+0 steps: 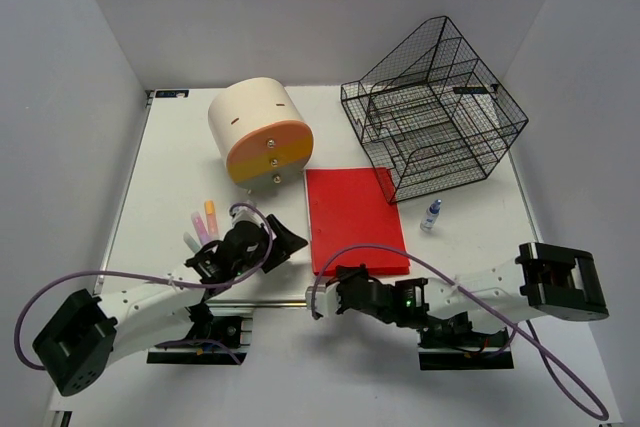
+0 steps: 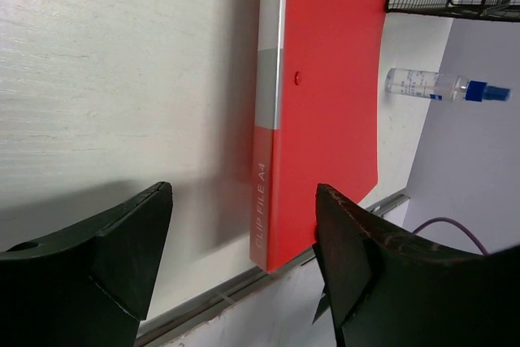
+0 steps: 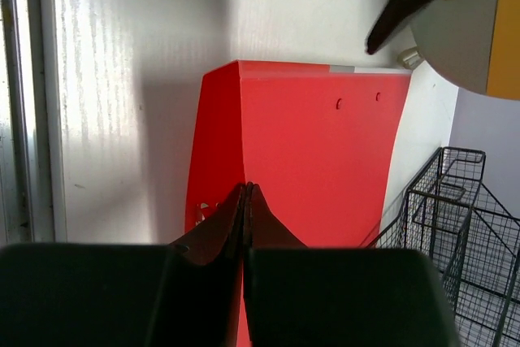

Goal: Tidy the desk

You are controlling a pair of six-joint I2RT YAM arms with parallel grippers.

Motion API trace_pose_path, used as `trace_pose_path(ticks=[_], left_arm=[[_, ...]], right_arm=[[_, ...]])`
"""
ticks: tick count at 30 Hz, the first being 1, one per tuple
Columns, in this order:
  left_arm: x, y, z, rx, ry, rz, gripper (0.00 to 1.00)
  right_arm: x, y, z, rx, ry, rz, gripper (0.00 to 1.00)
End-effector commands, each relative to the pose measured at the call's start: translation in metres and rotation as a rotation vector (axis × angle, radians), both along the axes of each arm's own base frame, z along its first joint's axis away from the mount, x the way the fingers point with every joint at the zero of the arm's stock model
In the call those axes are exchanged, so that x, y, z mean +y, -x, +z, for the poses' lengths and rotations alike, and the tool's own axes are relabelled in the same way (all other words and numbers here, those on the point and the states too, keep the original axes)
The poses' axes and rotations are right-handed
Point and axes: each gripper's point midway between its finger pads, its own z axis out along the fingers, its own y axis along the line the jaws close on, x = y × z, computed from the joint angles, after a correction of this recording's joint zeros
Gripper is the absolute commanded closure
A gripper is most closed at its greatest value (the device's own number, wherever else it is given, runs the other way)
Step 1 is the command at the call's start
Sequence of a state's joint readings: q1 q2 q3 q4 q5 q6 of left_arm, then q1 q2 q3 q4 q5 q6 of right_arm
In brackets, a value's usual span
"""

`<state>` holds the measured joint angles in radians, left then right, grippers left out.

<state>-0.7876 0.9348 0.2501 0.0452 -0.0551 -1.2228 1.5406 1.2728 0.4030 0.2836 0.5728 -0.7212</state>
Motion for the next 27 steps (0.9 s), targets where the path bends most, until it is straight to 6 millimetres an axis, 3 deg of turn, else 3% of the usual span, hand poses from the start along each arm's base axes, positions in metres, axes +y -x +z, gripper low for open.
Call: trace_pose_path(ticks=[1,12,23,27], left_arm=[[-0.013,-0.003,0.012,-0.017,0.057,-0.02,0.19],[-0.051,-0.014,0.017,-0.001,0.153,-0.1,0.18],[-0.075,-0.024,0.012,0.025,0.248,-0.115,0.18],[-0.085,-0.027,0.009,0.047,0.29,-0.123,0.23]], right_arm=[[0.002,0.001,0.01,0.019,-0.054,0.01,1.0],[0.001,0.006,0.015,0.06,-0.085,0.041,1.0],[0.001,0.015,0.018,0.097,-0.1,0.083,1.0],[0.002,0.016,0.021,0.104,-0.108,0.088,1.0]])
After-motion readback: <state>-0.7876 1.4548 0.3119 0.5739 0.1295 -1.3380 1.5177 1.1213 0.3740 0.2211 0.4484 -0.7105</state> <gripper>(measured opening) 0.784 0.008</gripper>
